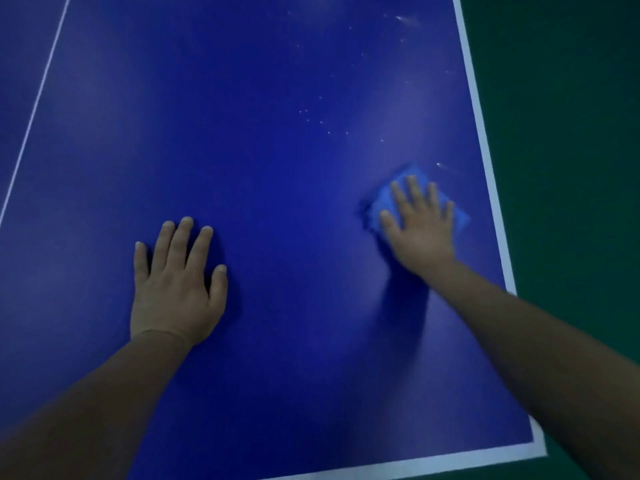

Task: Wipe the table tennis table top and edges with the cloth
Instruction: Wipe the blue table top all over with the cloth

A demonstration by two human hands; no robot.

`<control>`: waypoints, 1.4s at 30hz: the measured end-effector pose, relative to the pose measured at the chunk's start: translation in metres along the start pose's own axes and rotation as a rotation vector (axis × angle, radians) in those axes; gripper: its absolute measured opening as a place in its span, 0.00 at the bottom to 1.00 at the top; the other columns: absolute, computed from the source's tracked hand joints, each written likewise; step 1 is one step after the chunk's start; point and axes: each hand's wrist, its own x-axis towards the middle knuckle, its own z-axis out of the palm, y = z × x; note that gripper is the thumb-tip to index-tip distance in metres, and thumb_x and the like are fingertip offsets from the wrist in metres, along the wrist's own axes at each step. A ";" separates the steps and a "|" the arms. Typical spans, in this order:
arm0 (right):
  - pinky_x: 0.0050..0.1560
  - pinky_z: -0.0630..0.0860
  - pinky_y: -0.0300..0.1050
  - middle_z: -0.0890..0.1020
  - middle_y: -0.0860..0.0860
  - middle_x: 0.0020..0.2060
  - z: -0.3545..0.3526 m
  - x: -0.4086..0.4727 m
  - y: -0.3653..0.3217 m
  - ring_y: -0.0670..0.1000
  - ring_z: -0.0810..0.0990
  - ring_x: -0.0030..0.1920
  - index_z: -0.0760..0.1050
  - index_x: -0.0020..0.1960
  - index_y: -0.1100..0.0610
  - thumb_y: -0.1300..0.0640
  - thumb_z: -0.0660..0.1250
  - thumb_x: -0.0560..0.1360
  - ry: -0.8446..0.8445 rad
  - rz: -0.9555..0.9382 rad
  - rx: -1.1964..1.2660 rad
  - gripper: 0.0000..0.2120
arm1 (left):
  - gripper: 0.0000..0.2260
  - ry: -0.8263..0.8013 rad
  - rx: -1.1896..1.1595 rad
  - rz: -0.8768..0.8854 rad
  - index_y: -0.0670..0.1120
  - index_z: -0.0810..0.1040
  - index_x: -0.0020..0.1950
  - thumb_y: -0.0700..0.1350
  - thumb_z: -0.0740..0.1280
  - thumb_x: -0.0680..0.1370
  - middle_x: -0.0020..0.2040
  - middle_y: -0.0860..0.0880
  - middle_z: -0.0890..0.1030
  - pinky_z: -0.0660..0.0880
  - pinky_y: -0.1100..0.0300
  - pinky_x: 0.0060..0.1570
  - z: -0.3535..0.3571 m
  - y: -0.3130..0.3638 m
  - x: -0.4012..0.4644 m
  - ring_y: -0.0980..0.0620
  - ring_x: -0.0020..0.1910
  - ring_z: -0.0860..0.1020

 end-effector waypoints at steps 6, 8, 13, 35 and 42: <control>0.75 0.47 0.73 0.52 0.50 0.82 -0.003 0.008 0.021 0.62 0.49 0.81 0.53 0.82 0.47 0.36 0.44 0.80 0.045 0.206 0.060 0.33 | 0.33 0.003 -0.078 -0.198 0.47 0.58 0.82 0.61 0.46 0.80 0.83 0.45 0.53 0.40 0.43 0.78 0.006 0.027 -0.013 0.46 0.82 0.45; 0.74 0.50 0.74 0.58 0.51 0.81 0.006 -0.024 -0.011 0.63 0.55 0.80 0.59 0.80 0.47 0.37 0.48 0.80 0.066 -0.118 0.026 0.32 | 0.33 0.016 -0.093 -0.249 0.45 0.58 0.82 0.61 0.47 0.80 0.83 0.43 0.51 0.38 0.43 0.78 0.012 0.058 -0.024 0.45 0.82 0.44; 0.74 0.53 0.72 0.64 0.50 0.79 0.011 -0.019 0.015 0.61 0.58 0.79 0.65 0.78 0.45 0.36 0.54 0.81 0.060 -0.792 0.003 0.28 | 0.32 0.065 -0.126 -0.246 0.44 0.61 0.80 0.58 0.50 0.79 0.82 0.41 0.54 0.42 0.43 0.79 0.031 0.155 -0.043 0.44 0.82 0.47; 0.77 0.45 0.69 0.51 0.47 0.82 -0.030 0.123 0.147 0.58 0.47 0.81 0.52 0.82 0.43 0.32 0.43 0.79 -0.037 -0.373 -0.027 0.34 | 0.32 0.069 -0.091 -0.374 0.46 0.58 0.81 0.59 0.50 0.80 0.82 0.43 0.53 0.40 0.42 0.79 0.050 0.202 -0.046 0.46 0.82 0.45; 0.77 0.43 0.68 0.50 0.47 0.82 -0.012 0.023 0.150 0.58 0.46 0.81 0.52 0.82 0.44 0.33 0.44 0.81 0.002 -0.429 -0.050 0.32 | 0.33 0.083 -0.122 -0.354 0.47 0.58 0.81 0.61 0.49 0.79 0.83 0.44 0.52 0.38 0.43 0.79 0.049 0.199 -0.049 0.47 0.82 0.44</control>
